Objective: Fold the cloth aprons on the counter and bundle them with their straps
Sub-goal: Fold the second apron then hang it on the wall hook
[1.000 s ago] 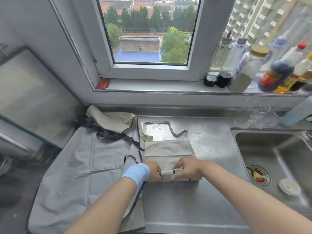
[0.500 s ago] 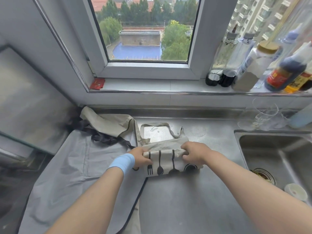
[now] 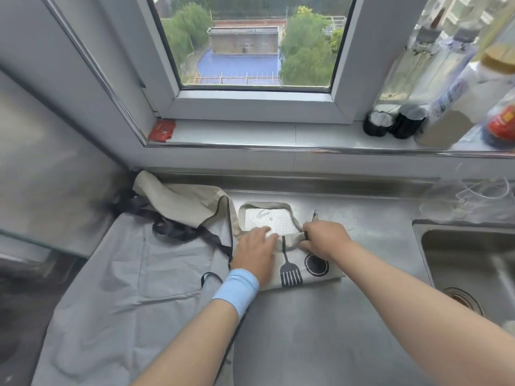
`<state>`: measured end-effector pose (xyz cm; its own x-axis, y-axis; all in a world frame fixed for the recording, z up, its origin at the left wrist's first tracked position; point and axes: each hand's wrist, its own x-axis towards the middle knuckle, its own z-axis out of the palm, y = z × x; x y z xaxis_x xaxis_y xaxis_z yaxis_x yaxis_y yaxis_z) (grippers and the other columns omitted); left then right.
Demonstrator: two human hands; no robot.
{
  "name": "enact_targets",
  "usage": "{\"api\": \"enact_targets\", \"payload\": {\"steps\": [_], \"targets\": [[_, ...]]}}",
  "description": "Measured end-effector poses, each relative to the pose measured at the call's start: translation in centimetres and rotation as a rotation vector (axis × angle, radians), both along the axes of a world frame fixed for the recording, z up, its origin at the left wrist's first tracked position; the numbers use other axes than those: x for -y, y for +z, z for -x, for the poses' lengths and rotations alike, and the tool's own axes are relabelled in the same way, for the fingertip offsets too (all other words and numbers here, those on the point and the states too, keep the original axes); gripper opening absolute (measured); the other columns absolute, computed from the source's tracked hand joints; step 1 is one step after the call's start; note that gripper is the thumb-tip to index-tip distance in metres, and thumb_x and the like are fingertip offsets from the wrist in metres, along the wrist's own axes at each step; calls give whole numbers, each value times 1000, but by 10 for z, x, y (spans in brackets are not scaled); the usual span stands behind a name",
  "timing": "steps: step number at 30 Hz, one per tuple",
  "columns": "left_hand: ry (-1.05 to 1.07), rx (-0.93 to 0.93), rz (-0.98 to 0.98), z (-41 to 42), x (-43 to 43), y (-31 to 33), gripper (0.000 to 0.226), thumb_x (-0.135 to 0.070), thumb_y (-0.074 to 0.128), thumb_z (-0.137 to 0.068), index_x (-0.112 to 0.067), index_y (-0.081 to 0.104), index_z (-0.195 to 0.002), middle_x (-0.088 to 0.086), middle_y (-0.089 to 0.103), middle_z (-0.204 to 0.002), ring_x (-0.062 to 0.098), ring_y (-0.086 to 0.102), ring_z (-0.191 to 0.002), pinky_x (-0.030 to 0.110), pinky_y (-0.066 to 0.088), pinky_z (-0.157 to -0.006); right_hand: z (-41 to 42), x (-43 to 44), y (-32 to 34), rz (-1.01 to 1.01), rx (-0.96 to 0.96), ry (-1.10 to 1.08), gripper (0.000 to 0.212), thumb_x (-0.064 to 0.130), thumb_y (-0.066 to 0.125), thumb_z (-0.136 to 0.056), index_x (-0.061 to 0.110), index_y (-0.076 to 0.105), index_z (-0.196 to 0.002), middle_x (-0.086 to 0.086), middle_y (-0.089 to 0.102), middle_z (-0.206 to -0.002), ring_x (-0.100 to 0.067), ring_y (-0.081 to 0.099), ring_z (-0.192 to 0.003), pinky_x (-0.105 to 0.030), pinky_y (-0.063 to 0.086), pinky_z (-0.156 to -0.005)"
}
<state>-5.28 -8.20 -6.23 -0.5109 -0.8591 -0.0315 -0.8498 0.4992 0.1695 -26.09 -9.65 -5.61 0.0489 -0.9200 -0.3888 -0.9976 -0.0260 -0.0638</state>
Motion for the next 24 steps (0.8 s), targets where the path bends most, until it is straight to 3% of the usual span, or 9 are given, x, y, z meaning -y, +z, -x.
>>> {"api": "enact_targets", "payload": {"steps": [4,7,10,13,16,19,21,22,24], "targets": [[-94,158,-139,15,-12,-27,49,-34,36,-89,-20,56,-132,3,53,-141,26,50,-129,43,42,-103,-12,-16,-7,283,-135,-6,25,29,47,-89,17,54,-109,-9,60,-110,-32,57,-100,-40,44,-77],[-59,190,-181,16,-13,-44,63,-38,11,-95,-16,26,-152,5,21,-160,25,18,-148,46,8,-120,-21,-33,-22,440,-108,183,42,18,39,-83,11,58,-120,-19,55,-130,-39,49,-120,-45,38,-93],[-111,199,-161,12,-7,-47,71,-44,-2,-90,-15,5,-155,2,-2,-163,20,-5,-150,39,-14,-117,-23,-47,-46,286,79,259,57,34,30,-95,13,46,-145,-14,41,-153,-33,36,-143,-47,27,-112],[-174,179,-140,-4,1,-48,74,-50,-2,-88,-17,0,-155,0,-8,-162,16,-10,-149,36,-16,-118,-12,-51,-52,107,105,126,70,55,8,-93,30,5,-158,-1,-6,-164,-20,-4,-153,-45,-2,-122],[-158,189,-158,-19,4,-49,75,-49,-4,-86,-18,-6,-154,-1,-17,-161,14,-17,-148,34,-15,-119,-1,-50,-47,31,77,74,78,63,-5,-83,35,-12,-155,7,-27,-158,-13,-23,-148,-44,-7,-122],[-136,225,-195,-27,3,-44,75,-47,-6,-86,-17,-7,-154,0,-19,-161,16,-19,-147,33,-14,-119,-2,-52,-50,42,41,77,74,57,-4,-86,30,-10,-156,1,-20,-161,-16,-17,-150,-42,-8,-122],[-124,281,-167,-28,2,-39,72,-48,4,-91,-15,-3,-155,2,-15,-161,20,-15,-149,37,-12,-120,-6,-54,-48,123,-11,78,67,46,13,-94,20,13,-156,-12,11,-164,-25,8,-151,-43,3,-119],[-118,291,-133,-29,1,-35,69,-45,20,-95,-14,7,-155,4,-7,-162,24,-7,-150,41,-6,-121,-9,-55,-43,144,-13,96,63,38,22,-95,16,27,-154,-17,26,-160,-30,22,-148,-45,12,-116],[-116,267,-46,-23,0,-28,60,-34,54,-84,-20,44,-142,8,31,-156,31,27,-143,44,16,-114,-14,-55,-33,147,22,191,57,25,31,-90,18,47,-145,-18,41,-152,-36,41,-139,-46,33,-107]]}}
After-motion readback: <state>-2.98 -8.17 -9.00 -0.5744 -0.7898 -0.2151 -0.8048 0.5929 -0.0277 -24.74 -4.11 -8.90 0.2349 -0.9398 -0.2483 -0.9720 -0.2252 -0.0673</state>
